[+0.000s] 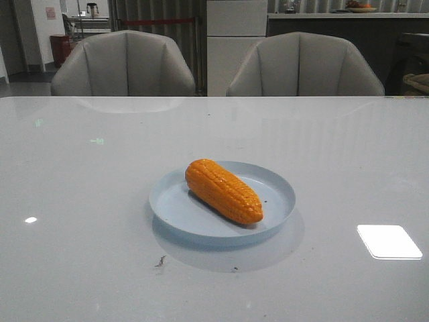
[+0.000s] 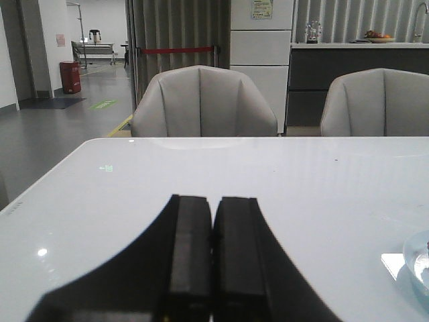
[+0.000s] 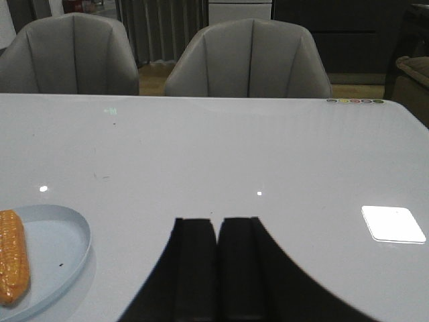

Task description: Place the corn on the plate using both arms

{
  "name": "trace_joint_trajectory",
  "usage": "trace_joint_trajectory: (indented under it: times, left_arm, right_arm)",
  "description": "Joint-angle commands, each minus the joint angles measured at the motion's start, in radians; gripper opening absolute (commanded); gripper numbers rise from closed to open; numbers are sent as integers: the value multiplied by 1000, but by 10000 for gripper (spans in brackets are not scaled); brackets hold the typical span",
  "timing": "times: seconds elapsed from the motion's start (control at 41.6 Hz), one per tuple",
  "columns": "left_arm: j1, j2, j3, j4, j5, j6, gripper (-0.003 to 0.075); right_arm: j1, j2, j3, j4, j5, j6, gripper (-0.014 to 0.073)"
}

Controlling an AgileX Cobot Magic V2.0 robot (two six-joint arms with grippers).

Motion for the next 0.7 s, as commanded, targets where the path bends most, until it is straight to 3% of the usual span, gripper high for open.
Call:
trace_joint_trajectory:
  times: [0.0, 0.048, 0.168, 0.672]
  left_arm:
    - [-1, -20, 38, -8, -82, -10, 94]
    - [-1, -20, 38, -8, -82, -10, 94]
    - [-1, -20, 38, -8, -82, -10, 94]
    - [-1, -20, 38, -8, -82, -10, 94]
  right_arm:
    - [-5, -48, 68, 32, -179, -1, 36]
    - [-5, -105, 116, 40, -186, -1, 36]
    - [-5, -262, 113, 40, -9, -1, 36]
    - [-5, -255, 113, 40, 11, -1, 36]
